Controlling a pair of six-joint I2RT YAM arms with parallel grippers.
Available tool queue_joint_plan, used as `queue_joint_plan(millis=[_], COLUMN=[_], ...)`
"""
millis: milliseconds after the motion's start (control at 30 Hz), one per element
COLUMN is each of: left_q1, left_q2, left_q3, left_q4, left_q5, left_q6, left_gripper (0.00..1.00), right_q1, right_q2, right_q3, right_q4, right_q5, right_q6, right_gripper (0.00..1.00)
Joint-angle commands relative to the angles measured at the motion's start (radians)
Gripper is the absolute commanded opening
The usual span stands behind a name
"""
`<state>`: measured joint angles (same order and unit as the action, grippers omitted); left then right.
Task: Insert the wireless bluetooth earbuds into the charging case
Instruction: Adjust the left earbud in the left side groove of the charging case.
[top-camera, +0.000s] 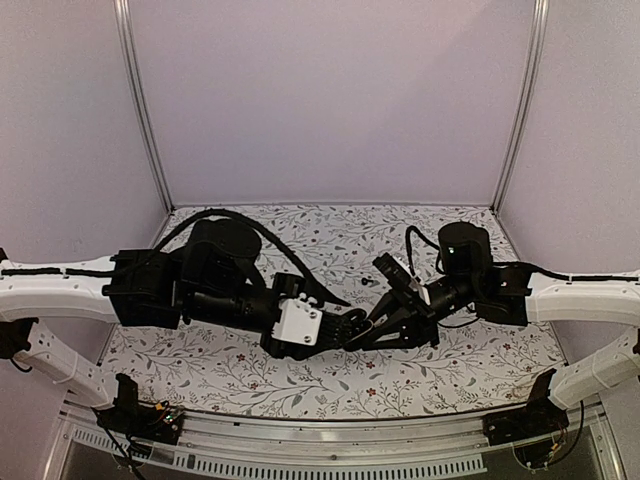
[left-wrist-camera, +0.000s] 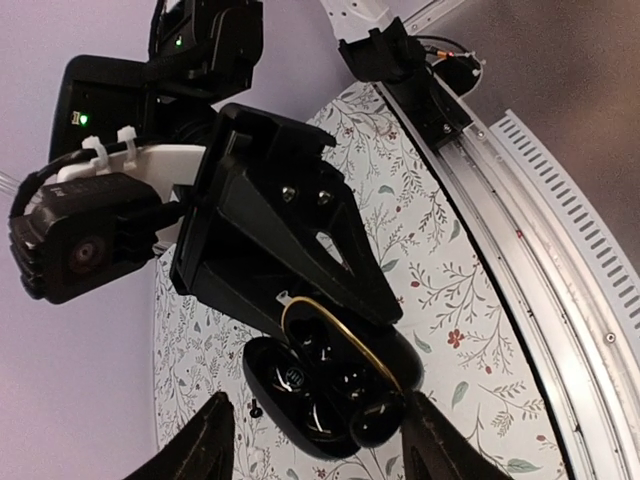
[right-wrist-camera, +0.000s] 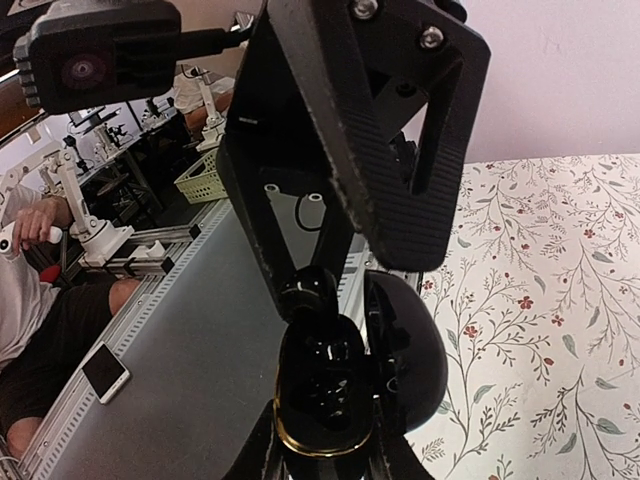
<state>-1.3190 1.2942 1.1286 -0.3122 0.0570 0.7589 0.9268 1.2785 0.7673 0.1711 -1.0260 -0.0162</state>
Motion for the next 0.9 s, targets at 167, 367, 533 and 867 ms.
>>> queue_joint_plan(millis=[167, 367, 533, 867], left_q1=[0.003, 0.005, 0.013, 0.042], left_q2=[0.032, 0.039, 0.000, -0.083], left_q3=[0.039, 0.045, 0.035, -0.032], left_q4=[0.016, 0.016, 0.037, 0.026], left_q5=[0.036, 0.048, 0.053, 0.105], left_q6=[-0.007, -0.020, -0.035, -0.092], left_gripper=[0.56, 0.56, 0.59, 0.63], right_q1=[0.020, 0.027, 0.027, 0.028], right_q2=[0.001, 0.002, 0.003, -0.004], right_q3=[0.033, 0.036, 0.035, 0.036], right_q4=[-0.028, -0.037, -0.038, -0.040], right_q5=[0.014, 0.024, 0.023, 0.024], right_q6=[-0.025, -0.034, -0.034, -0.037], right_gripper=[0.00, 0.00, 0.00, 0.00])
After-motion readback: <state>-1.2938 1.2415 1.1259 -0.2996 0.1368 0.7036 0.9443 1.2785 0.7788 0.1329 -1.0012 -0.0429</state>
